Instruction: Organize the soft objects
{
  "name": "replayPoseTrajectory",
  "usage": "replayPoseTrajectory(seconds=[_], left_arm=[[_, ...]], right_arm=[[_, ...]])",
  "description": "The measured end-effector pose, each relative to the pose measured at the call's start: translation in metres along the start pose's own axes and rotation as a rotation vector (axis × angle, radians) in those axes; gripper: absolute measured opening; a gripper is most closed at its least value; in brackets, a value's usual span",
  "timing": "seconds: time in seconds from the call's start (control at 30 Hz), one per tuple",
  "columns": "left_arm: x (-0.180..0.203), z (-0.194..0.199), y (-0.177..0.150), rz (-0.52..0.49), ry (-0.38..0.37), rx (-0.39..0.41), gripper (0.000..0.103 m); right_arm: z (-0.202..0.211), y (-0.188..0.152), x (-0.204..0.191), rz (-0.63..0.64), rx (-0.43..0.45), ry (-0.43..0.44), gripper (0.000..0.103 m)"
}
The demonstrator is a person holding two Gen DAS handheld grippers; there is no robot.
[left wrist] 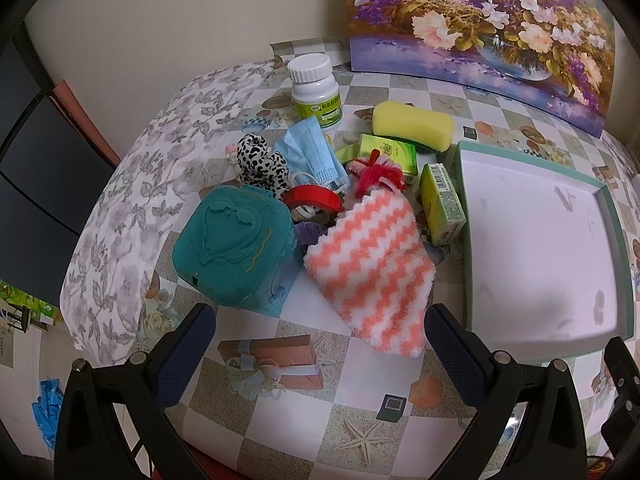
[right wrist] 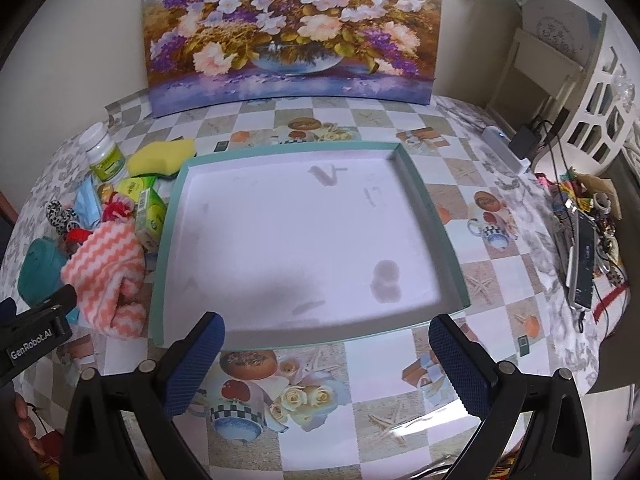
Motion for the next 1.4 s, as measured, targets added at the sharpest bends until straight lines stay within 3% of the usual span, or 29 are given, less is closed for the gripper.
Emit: replayPoseTrajectory(seconds=[0.43,1.4], left_arm=[[0.002,-0.006,-0.001,-0.012,0.001,-0.024,0.103],[0.004,-0.009,-0.003,-0.012,-0.011,-0.041,0.103]], right_arm=[[-0.017,-0.002,-0.009,0.020,-0.068,0.001,0.103],[-0.021,-0.004,-0.011,0.029,-0.082,0.001,0.103]])
Point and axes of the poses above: each gripper's, at about its wrist camera, not at the fingertips, and z roughly against the way its jaws point, x to its right, y to its top, the point moved 1 cm from there along -z, roughly the way its jaws point, and after that the axes turned 15 degrees about y, right-handed, at the moved point
